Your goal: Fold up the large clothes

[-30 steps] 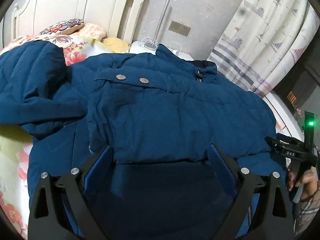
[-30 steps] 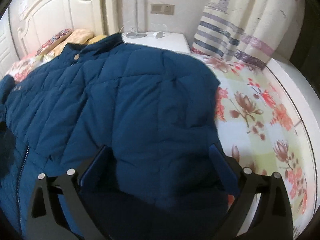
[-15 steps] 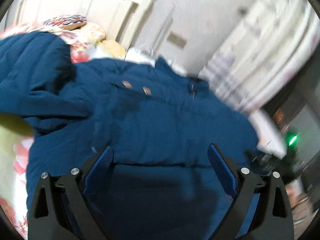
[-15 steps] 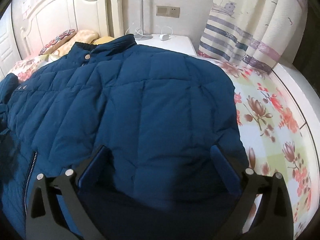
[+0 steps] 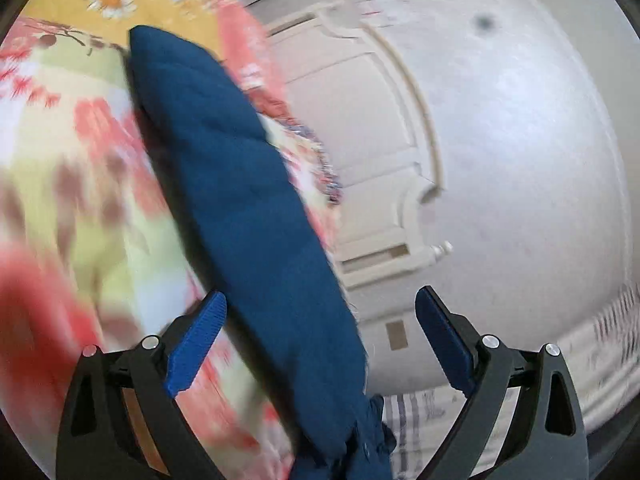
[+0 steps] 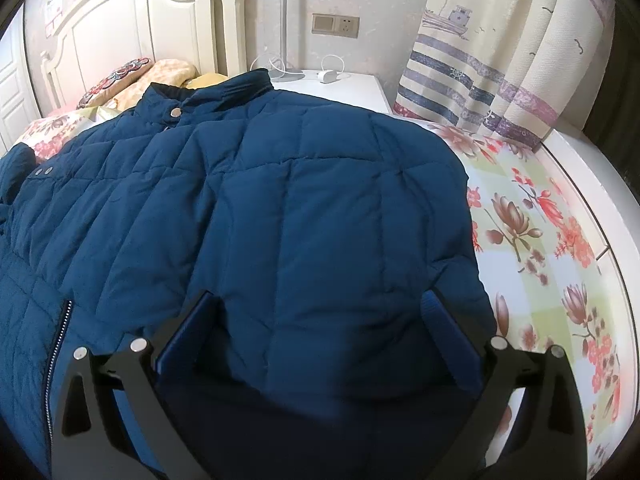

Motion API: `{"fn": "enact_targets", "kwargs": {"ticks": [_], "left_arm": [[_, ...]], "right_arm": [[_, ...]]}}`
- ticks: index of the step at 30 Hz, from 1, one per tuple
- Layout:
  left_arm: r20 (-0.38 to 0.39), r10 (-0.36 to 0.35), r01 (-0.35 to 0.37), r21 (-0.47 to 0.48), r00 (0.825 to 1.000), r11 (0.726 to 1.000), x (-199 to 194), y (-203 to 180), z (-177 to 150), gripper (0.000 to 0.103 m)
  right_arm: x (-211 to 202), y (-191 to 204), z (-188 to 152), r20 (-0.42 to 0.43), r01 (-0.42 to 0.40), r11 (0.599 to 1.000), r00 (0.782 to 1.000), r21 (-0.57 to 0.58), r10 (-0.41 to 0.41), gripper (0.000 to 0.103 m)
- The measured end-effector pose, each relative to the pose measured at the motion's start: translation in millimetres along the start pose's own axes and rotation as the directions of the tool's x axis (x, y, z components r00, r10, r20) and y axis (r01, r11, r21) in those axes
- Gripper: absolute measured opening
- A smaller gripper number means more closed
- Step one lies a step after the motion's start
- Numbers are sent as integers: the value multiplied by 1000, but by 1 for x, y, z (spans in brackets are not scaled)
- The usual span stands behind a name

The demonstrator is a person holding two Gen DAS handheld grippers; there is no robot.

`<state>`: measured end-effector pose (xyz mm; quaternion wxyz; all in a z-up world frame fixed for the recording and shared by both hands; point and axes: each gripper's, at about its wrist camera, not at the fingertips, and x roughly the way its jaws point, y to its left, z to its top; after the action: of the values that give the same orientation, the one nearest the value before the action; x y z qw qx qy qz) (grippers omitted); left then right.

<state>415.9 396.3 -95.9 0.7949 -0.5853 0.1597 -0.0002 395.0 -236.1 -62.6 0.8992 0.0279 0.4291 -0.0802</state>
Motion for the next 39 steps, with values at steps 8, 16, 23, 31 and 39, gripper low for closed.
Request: {"fn": "enact_targets", "kwargs": {"ticks": [8, 16, 23, 31, 39], "left_arm": [[-15, 43, -43, -55, 999, 998, 36, 12, 46, 38], [6, 11, -13, 463, 1000, 886, 16, -110, -32, 5], [-327, 37, 269, 832, 944, 485, 37, -224, -252, 5], [-459, 356, 357, 879, 814, 317, 97, -180, -450, 5], [-514, 382, 445, 857, 768, 259, 92, -177, -472, 87]], "right_arm": [[0, 0, 0, 0, 1, 1000, 1000, 0, -1, 101], [-1, 0, 0, 9, 1, 1000, 1000, 0, -1, 101], [-3, 1, 0, 15, -3, 1000, 1000, 9, 3, 101], [-6, -2, -1, 25, -16, 999, 1000, 32, 15, 101], [-6, -9, -2, 35, -48, 997, 998, 59, 46, 101]]}}
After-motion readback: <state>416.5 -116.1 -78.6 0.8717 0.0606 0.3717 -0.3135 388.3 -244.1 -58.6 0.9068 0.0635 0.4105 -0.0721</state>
